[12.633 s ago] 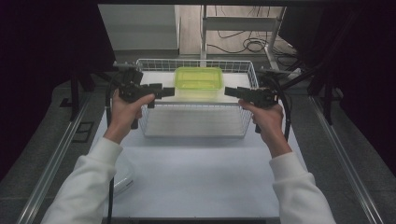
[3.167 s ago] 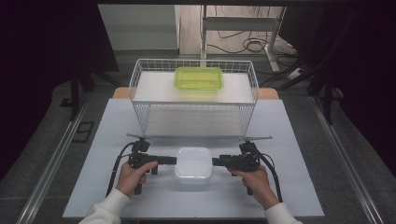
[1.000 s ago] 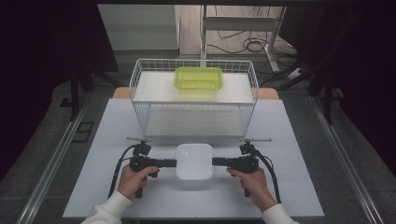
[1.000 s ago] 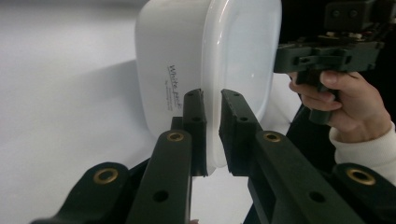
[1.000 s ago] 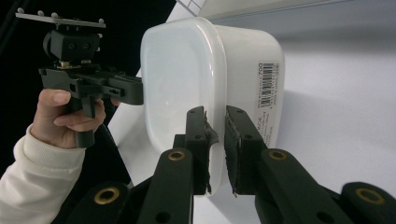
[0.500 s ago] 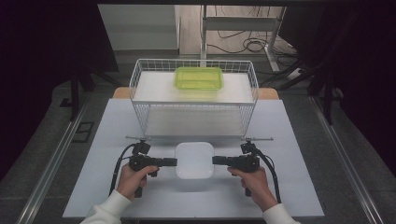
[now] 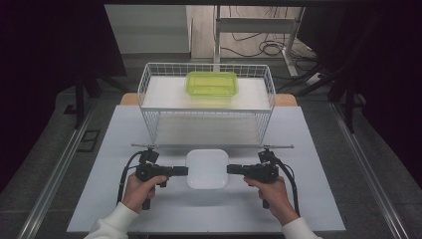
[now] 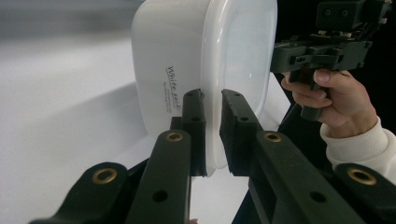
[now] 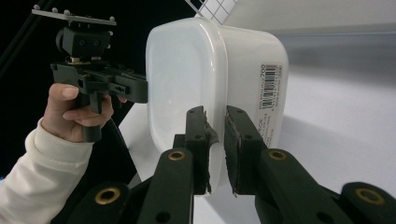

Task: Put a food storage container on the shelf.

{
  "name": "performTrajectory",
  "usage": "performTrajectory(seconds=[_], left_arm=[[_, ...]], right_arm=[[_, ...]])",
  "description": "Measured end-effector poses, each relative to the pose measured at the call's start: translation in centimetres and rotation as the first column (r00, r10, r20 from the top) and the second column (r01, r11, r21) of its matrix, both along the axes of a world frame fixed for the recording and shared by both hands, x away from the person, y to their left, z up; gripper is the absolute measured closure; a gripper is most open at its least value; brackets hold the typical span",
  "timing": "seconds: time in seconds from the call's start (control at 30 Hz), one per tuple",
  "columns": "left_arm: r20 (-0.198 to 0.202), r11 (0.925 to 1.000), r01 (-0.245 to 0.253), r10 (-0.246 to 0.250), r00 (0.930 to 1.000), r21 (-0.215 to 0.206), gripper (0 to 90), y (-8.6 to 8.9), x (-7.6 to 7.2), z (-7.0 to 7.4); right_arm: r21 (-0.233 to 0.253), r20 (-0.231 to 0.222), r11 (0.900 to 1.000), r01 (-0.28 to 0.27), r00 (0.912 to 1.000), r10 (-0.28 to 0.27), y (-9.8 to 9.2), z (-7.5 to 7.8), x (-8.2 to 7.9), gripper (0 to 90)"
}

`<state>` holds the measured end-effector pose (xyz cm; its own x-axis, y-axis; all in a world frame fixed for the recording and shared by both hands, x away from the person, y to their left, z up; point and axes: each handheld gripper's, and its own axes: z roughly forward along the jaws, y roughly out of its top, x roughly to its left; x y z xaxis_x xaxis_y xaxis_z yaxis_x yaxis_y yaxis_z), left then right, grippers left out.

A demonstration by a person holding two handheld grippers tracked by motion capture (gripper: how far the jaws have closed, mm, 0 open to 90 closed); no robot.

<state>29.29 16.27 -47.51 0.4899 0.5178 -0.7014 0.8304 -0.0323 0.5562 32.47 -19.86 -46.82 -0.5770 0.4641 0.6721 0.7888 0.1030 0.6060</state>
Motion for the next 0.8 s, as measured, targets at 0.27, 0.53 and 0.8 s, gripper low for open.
performTrajectory(seconds=[0.27,0.53,0.8], left_arm=[[0.014,1.0,0.003,-0.003,0.9999,0.002,80.9,0.1,0.0,0.7],[0.035,1.0,0.007,-0.007,0.9994,0.003,80.9,0.2,0.3,1.5],[0.054,0.9999,0.009,-0.009,0.9985,-0.006,80.9,0.2,0.7,2.7]], right_arm=[[0.005,0.022,1.0,-0.002,0.9997,0.001,0.0,0.5,-0.1,80.0],[0.002,0.054,1.0,-0.003,0.9985,0.003,0.1,1.3,-0.1,79.9],[0.004,0.076,1.0,0.001,0.9971,-0.001,0.1,2.6,0.1,79.9]])
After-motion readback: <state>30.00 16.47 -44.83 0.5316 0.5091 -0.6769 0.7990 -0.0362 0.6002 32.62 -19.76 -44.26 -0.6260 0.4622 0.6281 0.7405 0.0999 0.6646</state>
